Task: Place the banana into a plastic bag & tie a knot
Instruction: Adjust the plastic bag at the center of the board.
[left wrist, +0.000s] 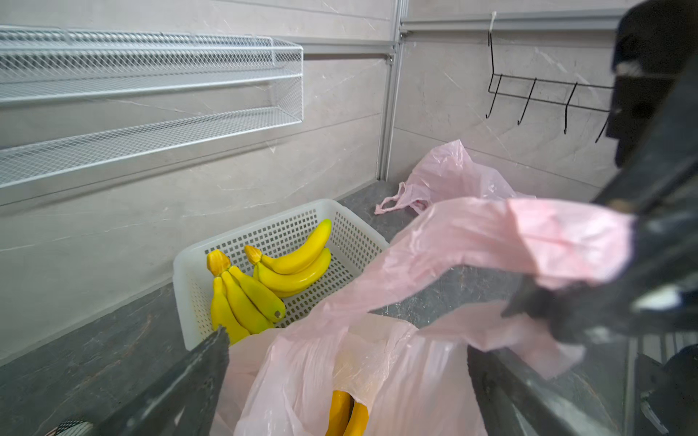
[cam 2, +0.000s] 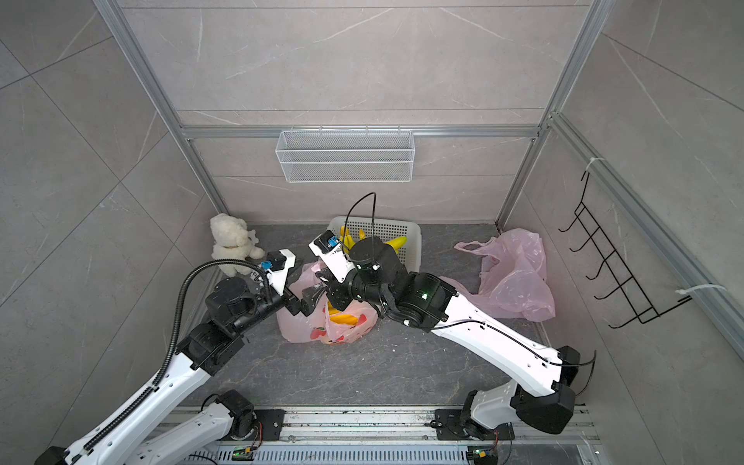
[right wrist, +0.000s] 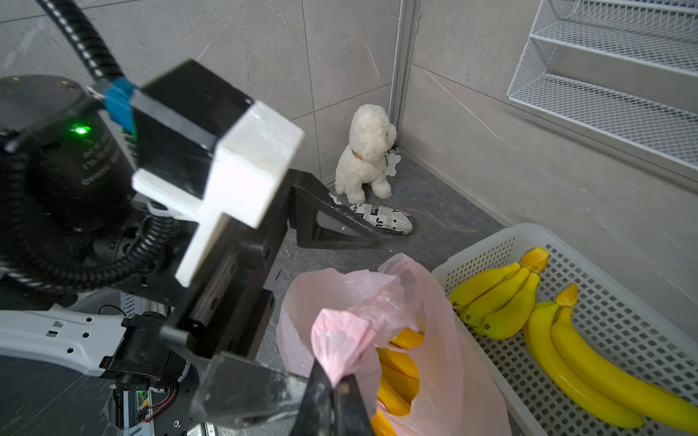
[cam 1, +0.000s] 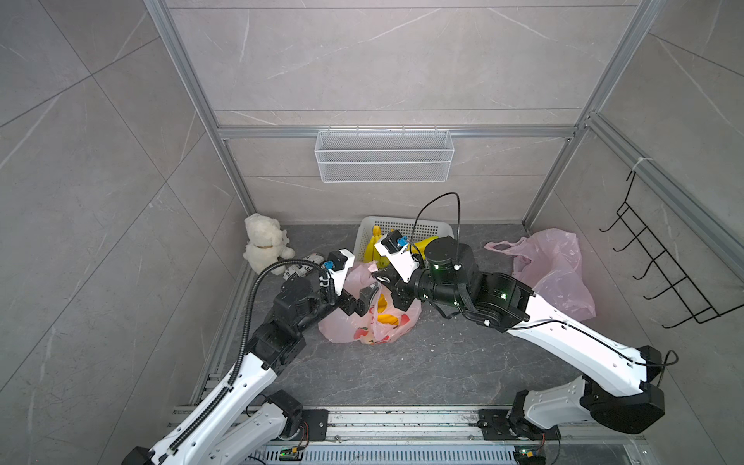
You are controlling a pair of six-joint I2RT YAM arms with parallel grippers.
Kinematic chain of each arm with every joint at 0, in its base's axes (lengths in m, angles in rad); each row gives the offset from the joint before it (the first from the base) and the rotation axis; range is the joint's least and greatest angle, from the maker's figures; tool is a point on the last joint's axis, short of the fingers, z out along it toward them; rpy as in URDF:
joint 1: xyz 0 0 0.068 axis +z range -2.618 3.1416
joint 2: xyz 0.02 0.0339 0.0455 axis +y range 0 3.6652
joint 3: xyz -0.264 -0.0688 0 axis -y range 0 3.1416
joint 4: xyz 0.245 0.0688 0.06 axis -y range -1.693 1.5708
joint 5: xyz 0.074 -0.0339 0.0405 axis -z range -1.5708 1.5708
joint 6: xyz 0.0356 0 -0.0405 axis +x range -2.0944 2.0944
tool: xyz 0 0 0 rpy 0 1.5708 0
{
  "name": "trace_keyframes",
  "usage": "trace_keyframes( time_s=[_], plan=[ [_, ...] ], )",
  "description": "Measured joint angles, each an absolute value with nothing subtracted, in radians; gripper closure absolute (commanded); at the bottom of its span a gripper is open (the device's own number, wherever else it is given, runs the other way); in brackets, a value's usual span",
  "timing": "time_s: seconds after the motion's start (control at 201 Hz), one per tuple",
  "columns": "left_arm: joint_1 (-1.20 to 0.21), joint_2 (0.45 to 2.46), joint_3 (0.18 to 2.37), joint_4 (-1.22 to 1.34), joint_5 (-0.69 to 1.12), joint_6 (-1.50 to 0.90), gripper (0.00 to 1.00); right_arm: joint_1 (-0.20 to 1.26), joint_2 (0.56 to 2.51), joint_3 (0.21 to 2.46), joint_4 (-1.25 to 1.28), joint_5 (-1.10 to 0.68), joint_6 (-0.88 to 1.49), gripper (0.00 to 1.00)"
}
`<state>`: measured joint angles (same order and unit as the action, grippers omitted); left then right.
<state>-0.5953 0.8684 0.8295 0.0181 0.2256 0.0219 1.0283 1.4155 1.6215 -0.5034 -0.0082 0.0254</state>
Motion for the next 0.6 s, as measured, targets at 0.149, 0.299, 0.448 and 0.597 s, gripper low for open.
trace_keyframes(
  time_s=[0.149, 0.299, 0.448, 0.597],
  plan=[
    [-0.595, 0.914, 0.840, -0.020, 0.278, 0.046, 0.00, 1.028, 1.415, 1.621, -0.503, -0.012, 0.024, 1.00],
    [-0.595, 0.907, 0.840, -0.030, 0.307, 0.059, 0.05, 1.028, 1.415, 1.621, -0.503, 0.001, 0.021, 1.00],
    [-0.595, 0.799, 0.797, -0.023, 0.256, 0.060, 0.01, 1.028, 1.415, 1.616, -0.503, 0.043, 0.018, 1.00],
    [-0.594, 0.669, 0.757, -0.024, 0.220, 0.057, 0.00, 1.028, 1.415, 1.610, -0.503, 0.065, 0.006, 1.00]
  ],
)
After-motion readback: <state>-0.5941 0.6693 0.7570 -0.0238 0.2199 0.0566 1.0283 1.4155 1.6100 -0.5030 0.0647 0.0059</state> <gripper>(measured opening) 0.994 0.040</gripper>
